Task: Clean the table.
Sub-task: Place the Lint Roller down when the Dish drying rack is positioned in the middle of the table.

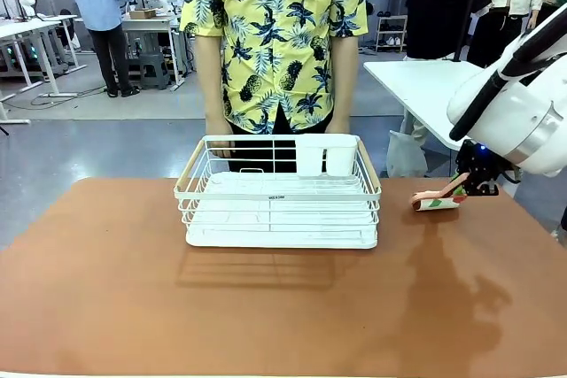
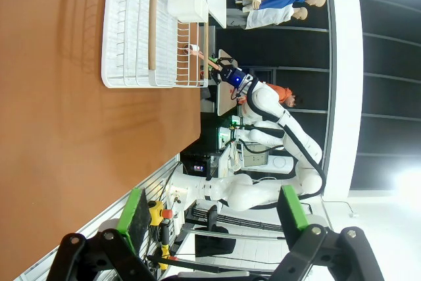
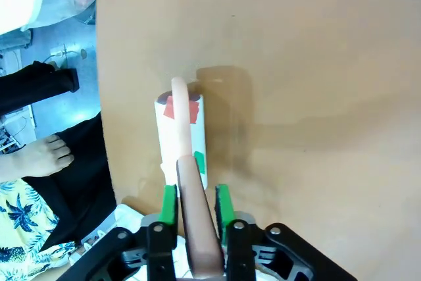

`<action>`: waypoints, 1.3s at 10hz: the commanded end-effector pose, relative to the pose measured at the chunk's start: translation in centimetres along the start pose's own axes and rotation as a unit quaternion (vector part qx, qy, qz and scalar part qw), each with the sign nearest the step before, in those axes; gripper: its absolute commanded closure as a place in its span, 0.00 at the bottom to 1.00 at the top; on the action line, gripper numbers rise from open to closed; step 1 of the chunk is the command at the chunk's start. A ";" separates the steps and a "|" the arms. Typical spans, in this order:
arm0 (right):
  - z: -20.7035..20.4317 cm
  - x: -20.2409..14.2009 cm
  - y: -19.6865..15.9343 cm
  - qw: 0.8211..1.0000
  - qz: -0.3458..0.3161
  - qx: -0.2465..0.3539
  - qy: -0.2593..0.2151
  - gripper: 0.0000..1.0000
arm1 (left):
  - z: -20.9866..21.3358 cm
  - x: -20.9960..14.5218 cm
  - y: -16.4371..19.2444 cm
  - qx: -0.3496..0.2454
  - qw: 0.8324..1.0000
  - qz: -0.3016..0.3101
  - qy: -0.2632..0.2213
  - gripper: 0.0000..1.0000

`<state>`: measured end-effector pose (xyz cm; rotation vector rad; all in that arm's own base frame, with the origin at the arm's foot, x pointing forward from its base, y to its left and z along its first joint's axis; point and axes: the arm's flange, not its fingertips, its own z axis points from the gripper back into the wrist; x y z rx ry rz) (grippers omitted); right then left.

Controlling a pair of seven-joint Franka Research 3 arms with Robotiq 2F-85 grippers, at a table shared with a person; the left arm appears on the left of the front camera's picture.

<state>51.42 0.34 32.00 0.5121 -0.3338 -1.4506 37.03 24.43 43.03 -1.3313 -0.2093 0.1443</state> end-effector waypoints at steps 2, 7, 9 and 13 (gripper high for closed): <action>0.7 0.4 -2.0 1.000 -0.006 0.010 -0.010 0.09 | 0.2 -0.4 0.0 -0.003 1.000 -0.002 -0.001 0.00; 5.5 0.8 -3.6 0.999 0.004 -0.045 -0.013 0.00 | 0.2 -0.4 0.0 -0.003 1.000 -0.002 -0.001 0.00; 6.5 0.6 -3.2 0.999 0.004 -0.048 -0.014 0.00 | 0.2 -0.4 0.0 -0.003 1.000 -0.002 -0.001 0.00; 5.3 1.9 -4.1 0.999 0.027 -0.045 -0.004 0.00 | 0.2 -0.4 0.0 -0.003 1.000 -0.002 -0.001 0.00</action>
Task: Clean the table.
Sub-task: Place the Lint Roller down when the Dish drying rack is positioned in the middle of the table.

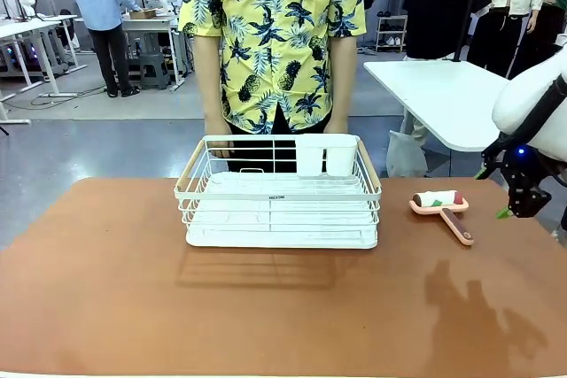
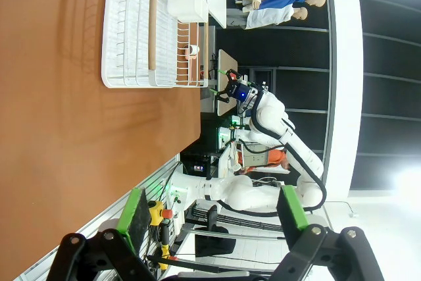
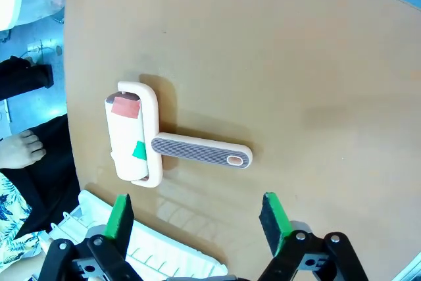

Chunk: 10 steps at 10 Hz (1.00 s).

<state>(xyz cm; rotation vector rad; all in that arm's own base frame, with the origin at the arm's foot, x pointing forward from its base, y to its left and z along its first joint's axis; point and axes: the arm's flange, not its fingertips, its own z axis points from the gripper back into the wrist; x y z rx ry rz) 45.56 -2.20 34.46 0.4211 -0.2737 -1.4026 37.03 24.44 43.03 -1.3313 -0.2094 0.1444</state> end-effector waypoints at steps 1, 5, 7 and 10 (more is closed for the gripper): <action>-0.2 0.2 -0.3 1.000 -0.002 0.004 -0.005 0.00 | 0.2 -0.4 0.0 -0.003 1.000 -0.002 -0.001 0.00; -0.2 0.2 -0.3 1.000 -0.002 0.004 -0.005 0.00 | 0.2 -0.4 0.0 -0.003 1.000 -0.002 -0.001 0.00; -0.2 0.2 -0.3 1.000 -0.002 0.004 -0.005 0.00 | 0.2 -0.4 0.0 -0.003 1.000 -0.002 -0.001 0.00; -0.2 0.2 -0.3 1.000 -0.002 0.004 -0.005 0.00 | 0.2 -0.4 0.0 -0.003 1.000 -0.002 -0.001 0.00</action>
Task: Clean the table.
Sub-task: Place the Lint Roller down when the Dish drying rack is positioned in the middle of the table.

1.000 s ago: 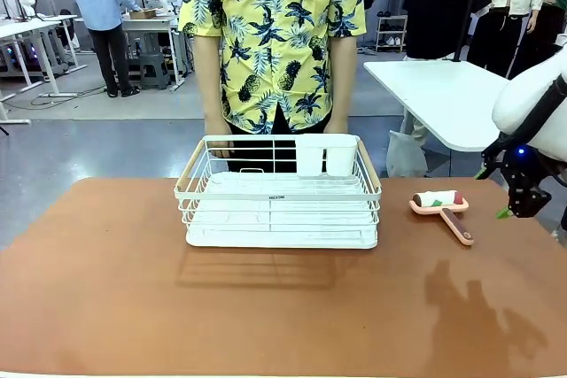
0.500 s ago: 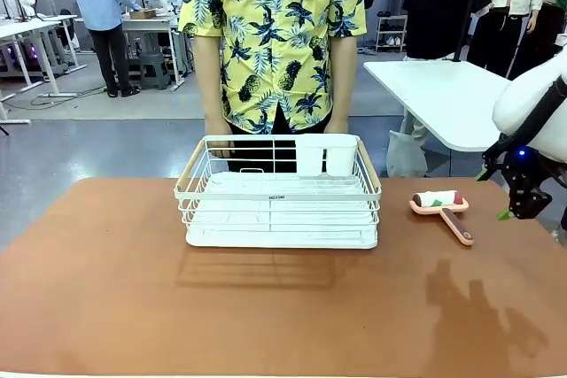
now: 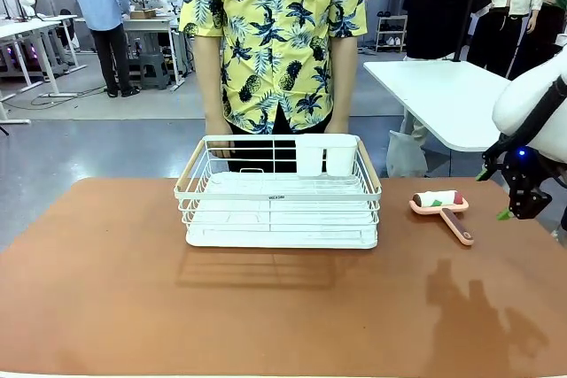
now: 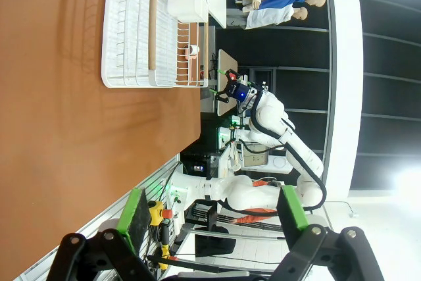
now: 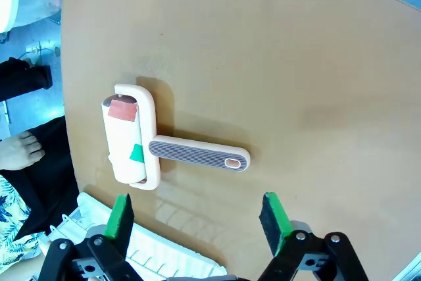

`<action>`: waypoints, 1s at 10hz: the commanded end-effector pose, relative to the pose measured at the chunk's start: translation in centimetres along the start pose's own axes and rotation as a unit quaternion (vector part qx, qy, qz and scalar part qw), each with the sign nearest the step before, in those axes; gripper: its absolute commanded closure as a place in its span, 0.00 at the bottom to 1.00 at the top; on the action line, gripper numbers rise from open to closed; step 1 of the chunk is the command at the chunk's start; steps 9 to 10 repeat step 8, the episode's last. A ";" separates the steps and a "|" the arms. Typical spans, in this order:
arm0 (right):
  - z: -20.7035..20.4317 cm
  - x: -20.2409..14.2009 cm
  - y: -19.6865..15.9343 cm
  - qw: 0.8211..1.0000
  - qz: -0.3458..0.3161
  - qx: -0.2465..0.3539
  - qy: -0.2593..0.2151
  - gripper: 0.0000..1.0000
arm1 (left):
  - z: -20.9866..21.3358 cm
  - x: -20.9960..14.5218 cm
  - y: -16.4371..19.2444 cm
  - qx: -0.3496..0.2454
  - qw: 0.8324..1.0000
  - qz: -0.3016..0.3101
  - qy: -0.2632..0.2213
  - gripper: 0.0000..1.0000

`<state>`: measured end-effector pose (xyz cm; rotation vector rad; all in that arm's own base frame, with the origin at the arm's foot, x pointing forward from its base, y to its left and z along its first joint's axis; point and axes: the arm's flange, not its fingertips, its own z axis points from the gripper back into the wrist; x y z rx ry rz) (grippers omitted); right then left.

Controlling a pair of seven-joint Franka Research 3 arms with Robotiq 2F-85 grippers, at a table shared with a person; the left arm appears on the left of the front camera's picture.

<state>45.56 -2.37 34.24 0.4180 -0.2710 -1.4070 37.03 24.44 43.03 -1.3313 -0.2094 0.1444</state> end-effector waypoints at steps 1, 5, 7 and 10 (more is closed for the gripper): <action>0.0 0.0 -0.1 1.000 0.000 0.006 -0.004 0.00 | 0.2 -0.4 0.0 -0.003 1.000 -0.002 -0.001 0.00; 0.0 0.0 -0.1 1.000 0.000 0.006 -0.004 0.00 | 0.2 -0.4 0.0 -0.003 1.000 -0.002 -0.001 0.00; 0.0 0.0 -0.1 1.000 0.000 0.006 -0.004 0.00 | 0.2 -0.4 0.0 -0.003 1.000 -0.002 -0.001 0.00; 0.0 0.0 -0.1 1.000 0.000 0.006 -0.004 0.00 | 0.2 -0.4 0.0 -0.003 1.000 -0.002 -0.001 0.00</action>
